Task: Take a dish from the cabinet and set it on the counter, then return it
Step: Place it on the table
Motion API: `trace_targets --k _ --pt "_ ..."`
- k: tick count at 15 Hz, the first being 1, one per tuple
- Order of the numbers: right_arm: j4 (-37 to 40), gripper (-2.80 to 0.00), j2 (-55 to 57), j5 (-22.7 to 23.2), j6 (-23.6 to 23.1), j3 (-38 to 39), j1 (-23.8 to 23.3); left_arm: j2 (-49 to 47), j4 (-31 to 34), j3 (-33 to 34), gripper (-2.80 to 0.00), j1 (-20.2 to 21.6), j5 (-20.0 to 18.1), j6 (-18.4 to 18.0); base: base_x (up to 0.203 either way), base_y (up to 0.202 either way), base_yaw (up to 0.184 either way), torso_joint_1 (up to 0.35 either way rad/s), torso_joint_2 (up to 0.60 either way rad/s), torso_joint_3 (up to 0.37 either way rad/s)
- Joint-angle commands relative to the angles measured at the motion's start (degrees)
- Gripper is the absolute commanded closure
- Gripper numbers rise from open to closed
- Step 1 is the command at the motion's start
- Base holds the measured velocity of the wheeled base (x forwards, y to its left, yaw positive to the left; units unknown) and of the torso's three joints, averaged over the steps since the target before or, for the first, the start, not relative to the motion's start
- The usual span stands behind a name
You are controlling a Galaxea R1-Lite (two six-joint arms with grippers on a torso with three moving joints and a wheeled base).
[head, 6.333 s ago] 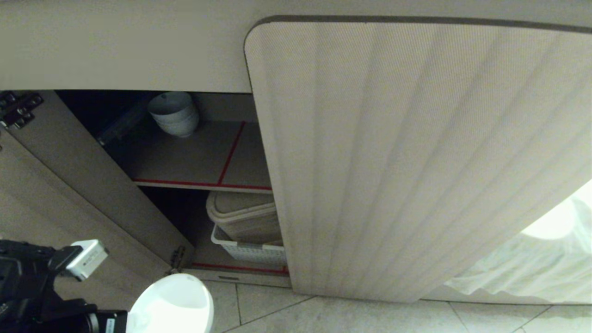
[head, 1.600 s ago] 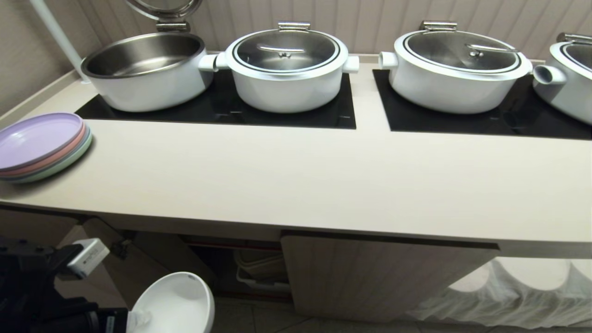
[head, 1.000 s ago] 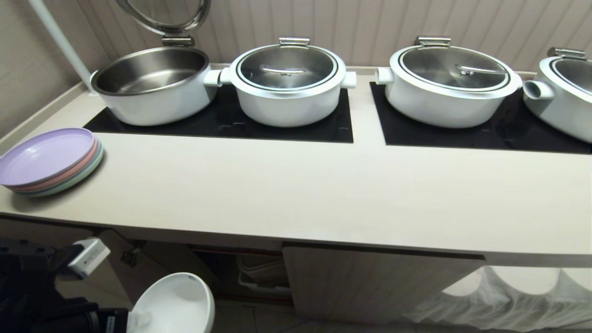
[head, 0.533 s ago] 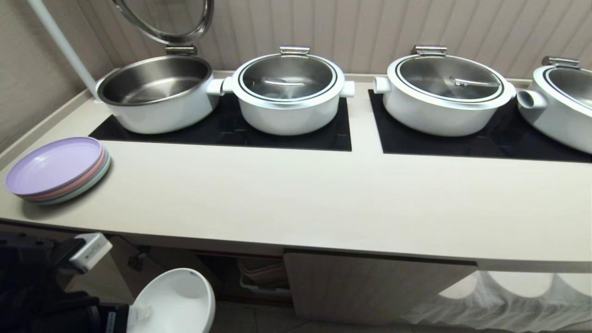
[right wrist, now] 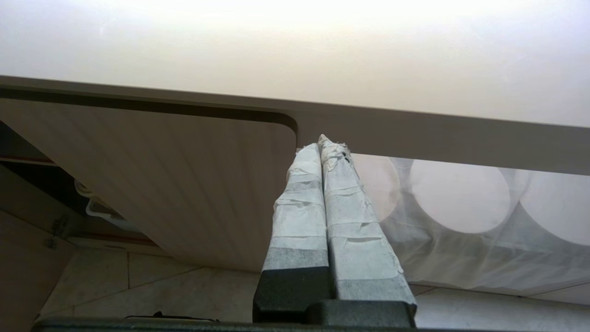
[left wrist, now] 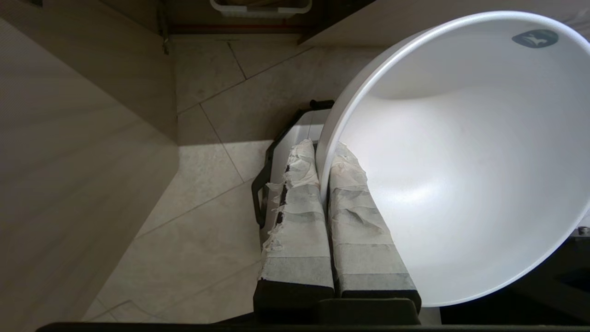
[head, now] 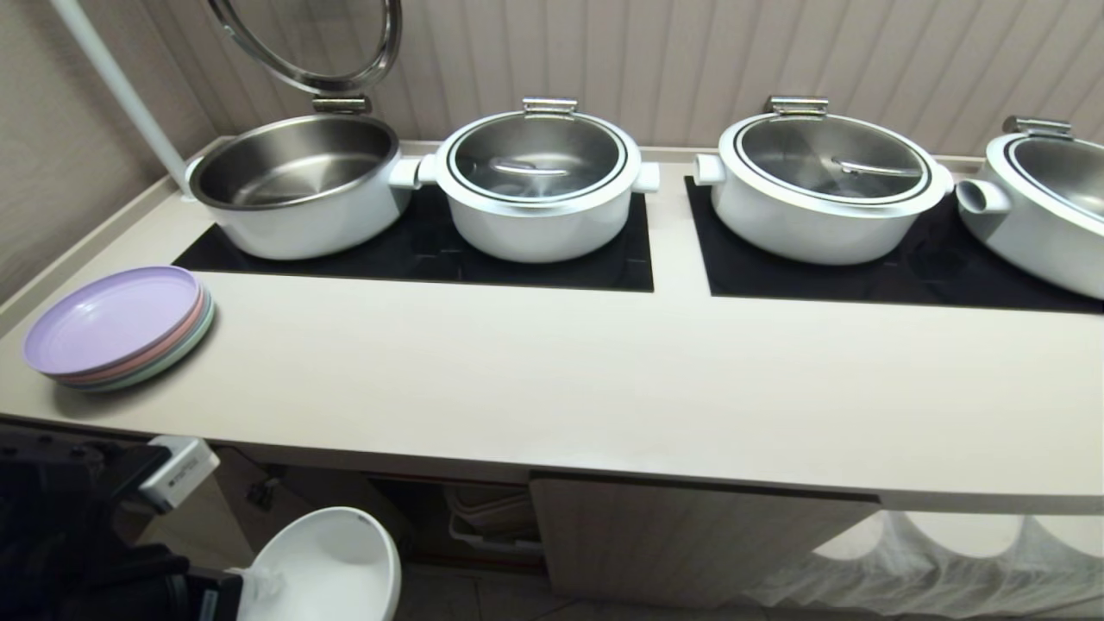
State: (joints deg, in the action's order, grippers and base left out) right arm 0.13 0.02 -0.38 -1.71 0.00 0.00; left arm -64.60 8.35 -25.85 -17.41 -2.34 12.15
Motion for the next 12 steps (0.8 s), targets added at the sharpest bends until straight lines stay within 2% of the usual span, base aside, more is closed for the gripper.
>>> trace_targets --k 1,12 --pt "-0.1 0.0 0.0 0.0 0.0 0.0 0.0 -0.1 0.2 0.1 0.0 0.0 0.0 0.1 0.0 0.0 0.0 0.0 0.0 0.0" --pt "0.0 0.0 0.0 0.0 0.0 0.0 0.0 0.3 0.0 -0.2 0.0 0.1 0.2 0.1 0.0 0.0 0.0 0.0 0.0 0.0"
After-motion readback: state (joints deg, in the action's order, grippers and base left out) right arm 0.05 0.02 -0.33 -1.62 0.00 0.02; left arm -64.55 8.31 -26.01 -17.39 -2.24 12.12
